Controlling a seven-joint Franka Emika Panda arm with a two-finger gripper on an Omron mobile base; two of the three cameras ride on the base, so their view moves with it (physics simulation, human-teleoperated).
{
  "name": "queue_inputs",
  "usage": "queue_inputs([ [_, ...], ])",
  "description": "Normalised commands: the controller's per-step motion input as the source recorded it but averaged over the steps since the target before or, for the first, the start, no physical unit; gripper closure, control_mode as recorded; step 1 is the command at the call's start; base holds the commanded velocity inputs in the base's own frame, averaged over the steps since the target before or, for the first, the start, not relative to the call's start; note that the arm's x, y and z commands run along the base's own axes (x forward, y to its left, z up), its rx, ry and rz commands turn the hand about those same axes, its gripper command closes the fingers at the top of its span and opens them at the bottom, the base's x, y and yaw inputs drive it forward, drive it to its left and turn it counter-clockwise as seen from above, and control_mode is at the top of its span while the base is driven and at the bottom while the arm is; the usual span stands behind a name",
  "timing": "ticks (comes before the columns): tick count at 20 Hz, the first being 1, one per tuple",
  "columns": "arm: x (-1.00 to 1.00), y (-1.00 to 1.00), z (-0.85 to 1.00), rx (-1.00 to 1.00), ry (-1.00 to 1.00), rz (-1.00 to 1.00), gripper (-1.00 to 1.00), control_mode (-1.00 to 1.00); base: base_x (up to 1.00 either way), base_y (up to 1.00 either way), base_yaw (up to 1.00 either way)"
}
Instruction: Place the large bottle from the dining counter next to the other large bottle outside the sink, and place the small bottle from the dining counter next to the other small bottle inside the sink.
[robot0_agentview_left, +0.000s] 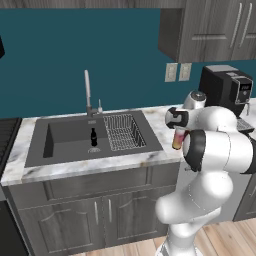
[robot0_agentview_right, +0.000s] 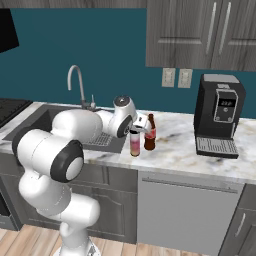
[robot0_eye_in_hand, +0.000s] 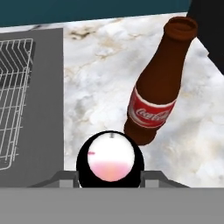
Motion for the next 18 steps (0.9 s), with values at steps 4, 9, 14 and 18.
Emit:
queue_inputs([
  [4,0.0,0.11,-0.1,-0.01,0.0,0.0,-1.0,-1.0,0.0,0.0,0.0],
  [9,-0.13,0.03,-0.01,0.0,-0.07,0.0,-1.0,-1.0,0.0,0.0,0.0],
  [14,-0.37,0.01,0.1,0.0,-0.16,0.0,-1.0,-1.0,0.0,0.0,0.0],
  [18,-0.41,0.0,0.15,0.0,-0.16,0.0,-1.0,-1.0,0.0,0.0,0.0],
])
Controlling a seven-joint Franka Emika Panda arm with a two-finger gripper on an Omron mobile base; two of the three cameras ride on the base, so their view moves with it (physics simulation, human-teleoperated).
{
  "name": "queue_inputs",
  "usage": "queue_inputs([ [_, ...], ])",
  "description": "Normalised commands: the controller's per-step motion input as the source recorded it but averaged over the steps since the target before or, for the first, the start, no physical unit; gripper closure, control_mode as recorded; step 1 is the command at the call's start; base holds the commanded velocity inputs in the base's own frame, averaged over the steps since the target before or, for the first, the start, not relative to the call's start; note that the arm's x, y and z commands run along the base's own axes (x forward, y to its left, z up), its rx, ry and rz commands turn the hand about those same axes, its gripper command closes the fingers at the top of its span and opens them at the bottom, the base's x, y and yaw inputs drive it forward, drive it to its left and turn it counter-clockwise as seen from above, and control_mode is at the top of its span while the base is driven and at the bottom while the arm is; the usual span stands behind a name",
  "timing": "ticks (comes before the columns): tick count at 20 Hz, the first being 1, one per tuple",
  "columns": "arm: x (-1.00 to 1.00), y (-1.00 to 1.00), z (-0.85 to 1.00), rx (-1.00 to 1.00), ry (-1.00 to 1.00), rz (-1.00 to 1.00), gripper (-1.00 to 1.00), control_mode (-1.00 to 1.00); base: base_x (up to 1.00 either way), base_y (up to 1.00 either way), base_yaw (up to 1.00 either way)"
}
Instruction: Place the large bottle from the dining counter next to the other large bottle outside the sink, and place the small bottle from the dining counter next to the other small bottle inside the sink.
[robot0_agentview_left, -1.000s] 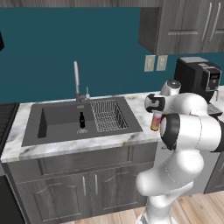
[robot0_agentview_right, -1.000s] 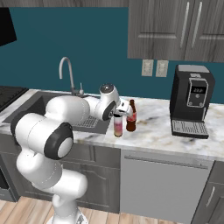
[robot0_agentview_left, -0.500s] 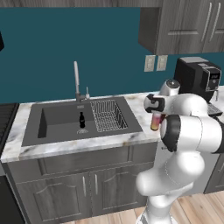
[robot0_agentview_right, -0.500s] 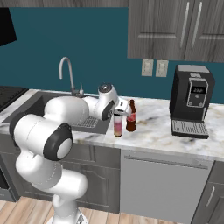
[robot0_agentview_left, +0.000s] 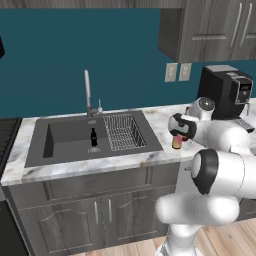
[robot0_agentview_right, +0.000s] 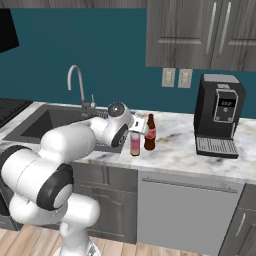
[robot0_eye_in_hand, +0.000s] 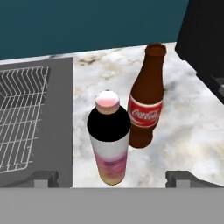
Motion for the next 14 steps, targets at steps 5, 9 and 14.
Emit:
queue_inputs([
  [5,-0.38,0.01,0.29,0.0,-0.14,0.03,-1.0,-1.0,0.0,0.0,0.0],
  [9,-0.19,0.09,0.33,0.0,-0.04,0.03,-1.0,-1.0,0.0,0.0,0.0],
  [14,-0.05,0.11,0.28,0.01,0.0,0.13,-1.0,-1.0,0.0,0.0,0.0],
])
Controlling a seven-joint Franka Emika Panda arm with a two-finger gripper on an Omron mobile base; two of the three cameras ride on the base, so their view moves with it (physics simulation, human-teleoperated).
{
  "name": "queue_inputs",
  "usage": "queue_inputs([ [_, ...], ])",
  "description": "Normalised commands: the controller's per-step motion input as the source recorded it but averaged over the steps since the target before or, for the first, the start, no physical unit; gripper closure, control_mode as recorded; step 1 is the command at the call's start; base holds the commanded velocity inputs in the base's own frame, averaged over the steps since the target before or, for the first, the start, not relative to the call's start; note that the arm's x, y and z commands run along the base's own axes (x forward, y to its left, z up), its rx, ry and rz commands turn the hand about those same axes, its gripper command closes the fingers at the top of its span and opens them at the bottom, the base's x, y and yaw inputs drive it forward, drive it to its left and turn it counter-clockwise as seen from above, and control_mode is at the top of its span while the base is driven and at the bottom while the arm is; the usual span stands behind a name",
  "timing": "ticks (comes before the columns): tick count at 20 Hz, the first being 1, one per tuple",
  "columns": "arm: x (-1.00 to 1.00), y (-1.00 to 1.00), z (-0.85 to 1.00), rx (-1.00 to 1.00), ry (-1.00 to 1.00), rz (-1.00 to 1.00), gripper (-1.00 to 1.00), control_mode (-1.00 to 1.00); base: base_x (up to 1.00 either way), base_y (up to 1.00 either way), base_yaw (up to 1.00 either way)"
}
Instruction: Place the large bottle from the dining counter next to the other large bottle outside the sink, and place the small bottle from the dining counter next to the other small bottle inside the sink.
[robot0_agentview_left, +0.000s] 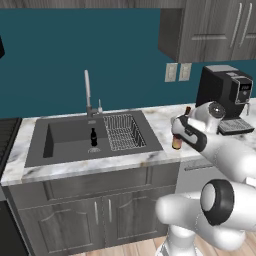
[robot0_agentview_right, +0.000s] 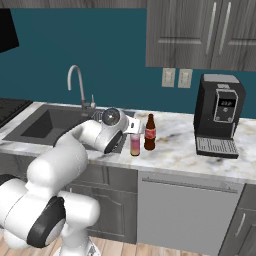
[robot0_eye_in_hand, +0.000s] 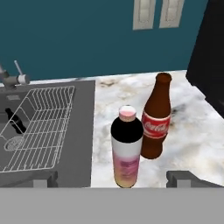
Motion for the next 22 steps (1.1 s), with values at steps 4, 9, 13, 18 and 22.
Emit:
queue_inputs([
  [4,-0.03,0.18,0.29,0.03,0.0,0.16,-1.0,-1.0,0.0,0.0,0.0],
  [9,-0.02,0.21,0.11,0.01,0.03,0.14,-1.0,-1.0,0.0,0.0,0.0],
  [13,-0.13,0.32,0.0,-0.02,0.09,0.13,-1.0,-1.0,0.0,0.0,0.0],
  [18,-0.28,0.41,0.0,-0.11,0.1,0.09,-1.0,-1.0,0.0,0.0,0.0],
  [22,-0.37,0.31,0.0,-0.17,0.08,0.03,-1.0,-1.0,0.0,0.0,0.0],
])
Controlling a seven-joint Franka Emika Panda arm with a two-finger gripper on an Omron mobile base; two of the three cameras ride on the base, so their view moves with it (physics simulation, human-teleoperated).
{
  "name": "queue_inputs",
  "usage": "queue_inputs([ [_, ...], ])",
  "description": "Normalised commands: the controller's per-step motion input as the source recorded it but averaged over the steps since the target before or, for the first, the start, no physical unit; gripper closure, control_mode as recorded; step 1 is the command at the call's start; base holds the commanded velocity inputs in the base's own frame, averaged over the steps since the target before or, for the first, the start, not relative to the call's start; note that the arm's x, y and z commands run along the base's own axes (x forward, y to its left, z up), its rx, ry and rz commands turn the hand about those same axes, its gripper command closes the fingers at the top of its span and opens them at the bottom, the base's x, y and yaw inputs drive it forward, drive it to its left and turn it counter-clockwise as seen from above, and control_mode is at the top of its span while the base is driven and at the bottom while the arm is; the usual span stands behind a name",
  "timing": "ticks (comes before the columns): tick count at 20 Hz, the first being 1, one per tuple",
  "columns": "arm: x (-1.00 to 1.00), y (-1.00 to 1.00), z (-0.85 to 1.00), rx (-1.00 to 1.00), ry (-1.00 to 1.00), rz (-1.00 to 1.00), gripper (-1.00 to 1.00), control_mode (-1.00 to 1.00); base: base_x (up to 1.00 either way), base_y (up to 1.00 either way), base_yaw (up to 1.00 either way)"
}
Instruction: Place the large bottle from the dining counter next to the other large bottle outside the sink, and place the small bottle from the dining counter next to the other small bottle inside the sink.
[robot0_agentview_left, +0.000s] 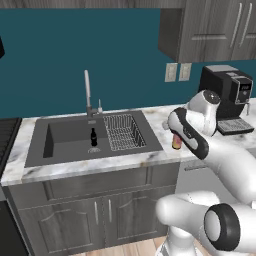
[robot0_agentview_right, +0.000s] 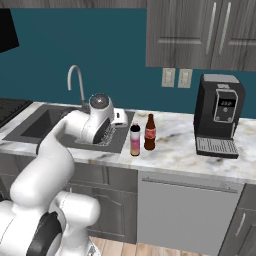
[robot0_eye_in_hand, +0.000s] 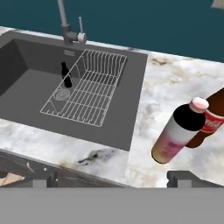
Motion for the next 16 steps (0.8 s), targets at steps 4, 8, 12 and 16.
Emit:
queue_inputs([
  [4,-0.25,0.08,0.0,-0.14,0.05,0.0,-1.0,-1.0,0.0,0.0,0.0],
  [8,-0.23,0.0,0.0,-0.12,0.01,0.0,-1.0,-1.0,0.0,0.0,0.0],
  [12,-0.13,-0.02,0.0,-0.07,0.0,-0.01,-1.0,-1.0,0.0,0.0,0.0],
  [16,0.0,-0.16,0.0,-0.02,0.0,-0.06,-1.0,-1.0,0.0,0.0,0.0],
])
